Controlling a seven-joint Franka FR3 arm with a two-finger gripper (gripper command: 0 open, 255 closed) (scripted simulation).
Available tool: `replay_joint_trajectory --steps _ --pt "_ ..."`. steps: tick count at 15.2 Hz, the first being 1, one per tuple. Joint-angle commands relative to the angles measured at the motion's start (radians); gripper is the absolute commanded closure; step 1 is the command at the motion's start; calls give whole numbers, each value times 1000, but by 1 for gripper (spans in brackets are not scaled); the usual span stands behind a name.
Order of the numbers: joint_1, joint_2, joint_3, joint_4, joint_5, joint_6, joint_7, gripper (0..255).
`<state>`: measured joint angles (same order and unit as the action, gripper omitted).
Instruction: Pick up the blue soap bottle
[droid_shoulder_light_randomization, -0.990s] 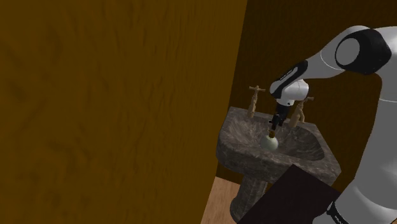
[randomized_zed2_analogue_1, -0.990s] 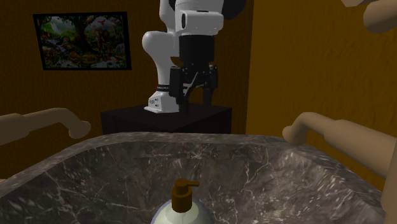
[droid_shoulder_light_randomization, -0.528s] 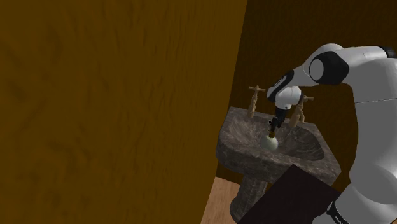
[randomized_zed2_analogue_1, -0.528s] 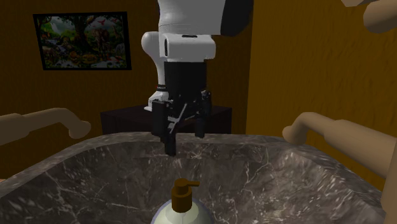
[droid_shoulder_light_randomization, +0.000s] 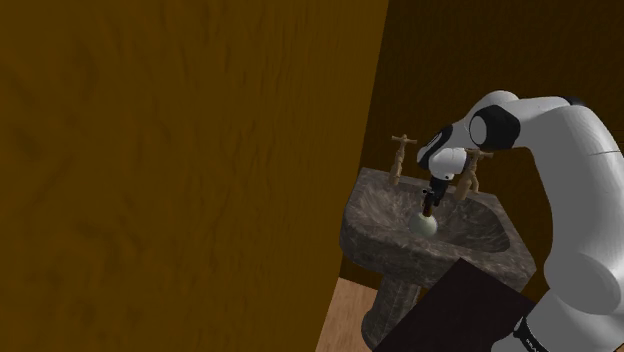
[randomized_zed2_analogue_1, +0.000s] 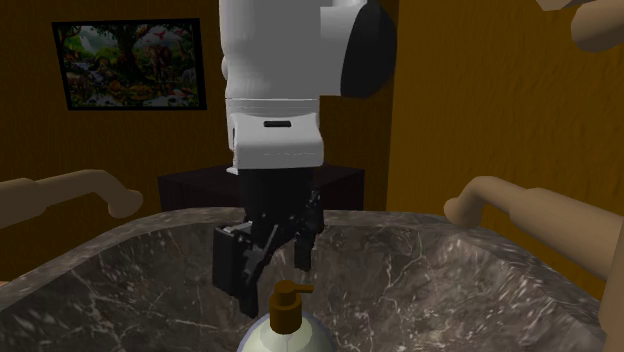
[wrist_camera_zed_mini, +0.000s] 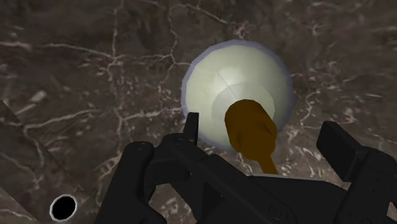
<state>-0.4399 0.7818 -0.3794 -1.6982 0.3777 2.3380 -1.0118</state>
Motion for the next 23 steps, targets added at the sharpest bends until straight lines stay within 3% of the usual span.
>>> replay_joint_trajectory --steps 1,5,6,15,23 --pt "-5 19 7 5 7 14 -4 0" --pt "-12 46 16 14 16 32 -8 0" --pt "-12 45 16 14 15 32 -9 255" --pt "-12 46 16 15 16 32 -8 255" --pt "9 -36 -13 -10 -13 -26 6 255"
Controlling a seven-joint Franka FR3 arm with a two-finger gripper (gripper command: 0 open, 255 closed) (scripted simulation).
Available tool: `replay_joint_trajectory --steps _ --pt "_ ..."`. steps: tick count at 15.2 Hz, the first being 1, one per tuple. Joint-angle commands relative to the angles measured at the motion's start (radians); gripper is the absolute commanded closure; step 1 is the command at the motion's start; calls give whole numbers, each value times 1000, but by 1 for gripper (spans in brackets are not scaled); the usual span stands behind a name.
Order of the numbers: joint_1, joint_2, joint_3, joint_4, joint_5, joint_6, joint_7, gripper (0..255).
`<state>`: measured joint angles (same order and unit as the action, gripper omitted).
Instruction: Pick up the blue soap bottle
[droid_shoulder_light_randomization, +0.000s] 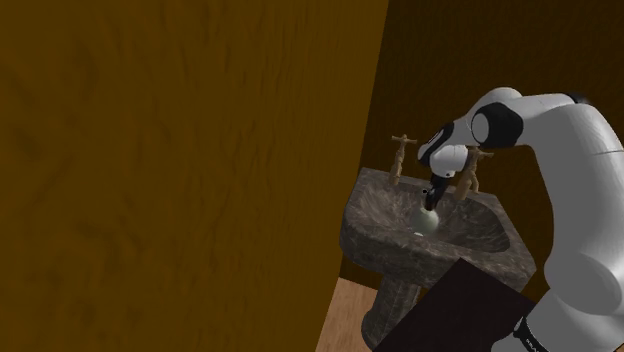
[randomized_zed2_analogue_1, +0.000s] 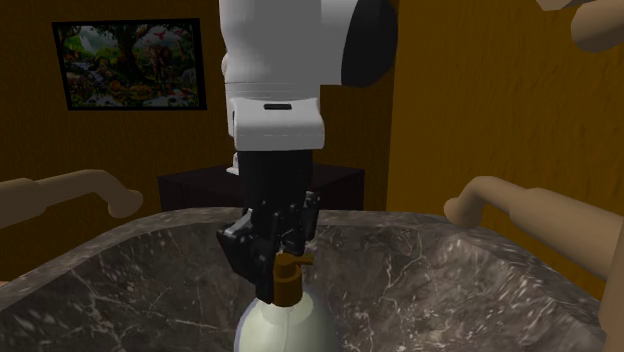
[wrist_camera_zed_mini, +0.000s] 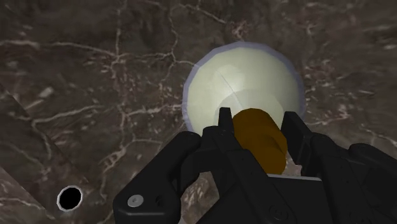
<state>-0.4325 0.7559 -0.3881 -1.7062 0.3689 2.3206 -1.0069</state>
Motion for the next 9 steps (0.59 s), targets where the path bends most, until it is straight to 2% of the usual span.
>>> replay_joint_trajectory --steps 1,9 --pt "5 -20 -8 -4 -8 -16 4 255" --pt "19 -78 -29 -11 -32 -66 17 255"
